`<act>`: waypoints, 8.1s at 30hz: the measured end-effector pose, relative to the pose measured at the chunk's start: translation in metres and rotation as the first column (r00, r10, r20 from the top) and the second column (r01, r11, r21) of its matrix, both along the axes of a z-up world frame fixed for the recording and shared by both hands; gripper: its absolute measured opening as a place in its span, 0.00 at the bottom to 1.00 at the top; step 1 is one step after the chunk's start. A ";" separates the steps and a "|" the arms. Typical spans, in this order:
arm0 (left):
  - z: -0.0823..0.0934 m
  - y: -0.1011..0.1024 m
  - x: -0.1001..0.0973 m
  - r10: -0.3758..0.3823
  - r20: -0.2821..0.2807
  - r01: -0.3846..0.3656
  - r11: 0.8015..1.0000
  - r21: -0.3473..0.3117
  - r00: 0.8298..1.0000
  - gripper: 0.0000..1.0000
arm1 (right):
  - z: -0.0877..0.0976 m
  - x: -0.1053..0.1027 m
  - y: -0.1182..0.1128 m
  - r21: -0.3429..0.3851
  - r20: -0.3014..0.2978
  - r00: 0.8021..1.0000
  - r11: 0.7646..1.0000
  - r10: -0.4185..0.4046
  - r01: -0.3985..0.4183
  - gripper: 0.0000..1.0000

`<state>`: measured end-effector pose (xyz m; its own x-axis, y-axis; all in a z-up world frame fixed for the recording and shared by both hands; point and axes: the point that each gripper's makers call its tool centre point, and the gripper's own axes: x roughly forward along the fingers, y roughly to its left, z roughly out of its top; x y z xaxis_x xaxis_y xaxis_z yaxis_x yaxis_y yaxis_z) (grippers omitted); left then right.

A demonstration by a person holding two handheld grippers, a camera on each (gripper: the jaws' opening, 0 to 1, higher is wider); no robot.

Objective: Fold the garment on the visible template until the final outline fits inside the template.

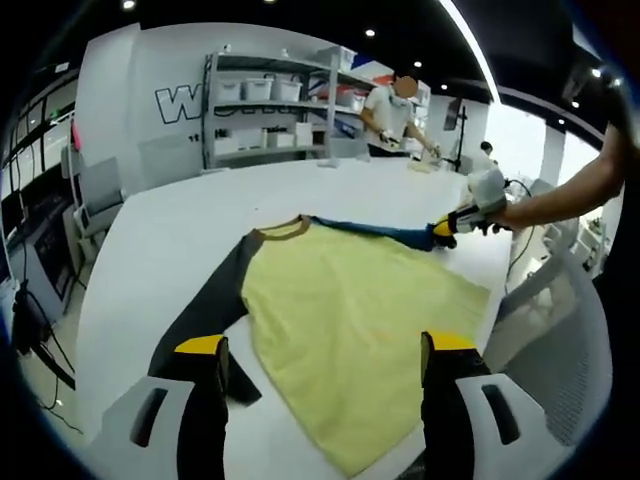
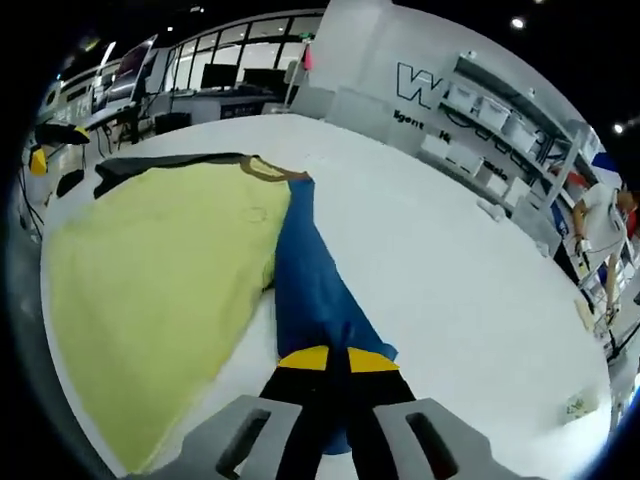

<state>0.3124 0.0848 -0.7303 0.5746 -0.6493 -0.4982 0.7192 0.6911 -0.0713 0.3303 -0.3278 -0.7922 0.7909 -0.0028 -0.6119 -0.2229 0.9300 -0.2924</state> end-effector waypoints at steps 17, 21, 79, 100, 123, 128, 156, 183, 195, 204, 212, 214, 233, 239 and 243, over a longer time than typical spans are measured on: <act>-0.004 -0.013 -0.002 -0.045 -0.011 0.045 0.999 -0.009 0.999 0.77 | 0.068 -0.009 -0.080 -0.029 0.161 0.972 0.984 -0.169 0.176 0.00; -0.002 -0.017 -0.004 -0.058 -0.012 0.058 0.998 -0.017 0.998 0.77 | 0.079 -0.010 -0.092 -0.036 0.195 0.961 0.978 -0.196 0.206 0.00; 0.000 -0.002 -0.009 -0.084 -0.013 0.084 0.996 0.007 0.996 0.76 | 0.220 0.107 0.122 0.275 0.434 0.895 0.932 0.099 -0.237 0.00; 0.004 0.005 -0.003 -0.083 0.009 0.083 0.996 0.024 0.997 0.82 | 0.185 0.135 0.178 0.337 0.374 0.915 0.896 0.153 -0.288 0.00; 0.003 0.000 -0.007 -0.119 -0.003 0.119 0.993 0.026 0.993 0.85 | 0.144 0.155 0.217 0.409 0.273 0.940 0.859 0.206 -0.307 0.00; 0.004 -0.001 -0.006 -0.123 -0.004 0.123 0.992 0.021 0.992 0.86 | 0.147 0.161 0.227 0.423 0.272 0.937 0.848 0.218 -0.320 0.00; -0.008 0.016 -0.011 -0.087 -0.038 0.089 0.995 0.041 0.995 0.82 | 0.118 0.197 0.284 0.536 0.166 0.947 0.780 0.276 -0.322 0.00; -0.013 0.018 -0.012 -0.042 -0.043 0.044 0.998 0.038 0.998 0.81 | 0.068 0.196 0.330 0.551 0.127 0.943 0.769 0.308 -0.325 0.10; -0.017 0.032 0.002 0.018 -0.006 -0.018 0.996 0.082 1.000 0.81 | 0.078 0.167 0.317 0.473 0.152 0.917 0.788 0.368 -0.394 0.23; -0.015 0.051 0.015 0.093 0.020 -0.094 0.993 0.077 0.995 0.81 | 0.079 0.141 0.302 0.401 0.163 0.901 0.807 0.403 -0.434 0.36; -0.015 0.058 0.022 0.117 0.022 -0.118 0.990 0.075 0.993 0.80 | 0.082 0.122 0.286 0.358 0.168 0.896 0.821 0.411 -0.444 0.45; -0.011 0.055 0.023 0.112 0.026 -0.114 0.991 0.066 0.993 0.80 | 0.080 0.119 0.280 0.345 0.161 0.896 0.827 0.414 -0.444 0.46; 0.001 0.034 0.024 0.044 0.030 -0.045 0.999 0.029 0.999 0.83 | 0.040 0.141 0.258 0.307 0.073 0.905 0.854 0.419 -0.420 0.41; 0.002 0.031 0.025 0.043 0.030 -0.043 0.999 0.007 0.999 0.84 | 0.026 0.152 0.263 0.278 0.052 0.888 0.847 0.458 -0.453 0.38; 0.003 0.030 0.026 0.056 0.025 -0.056 0.998 0.000 0.998 0.85 | 0.022 0.158 0.266 0.246 0.053 0.871 0.839 0.489 -0.486 0.37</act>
<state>0.3385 0.1152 -0.7269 0.6225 -0.6152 -0.4837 0.6808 0.7305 -0.0529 0.4881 -0.0614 -0.7700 0.6438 0.5311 -0.5508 -0.6679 0.7413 -0.0659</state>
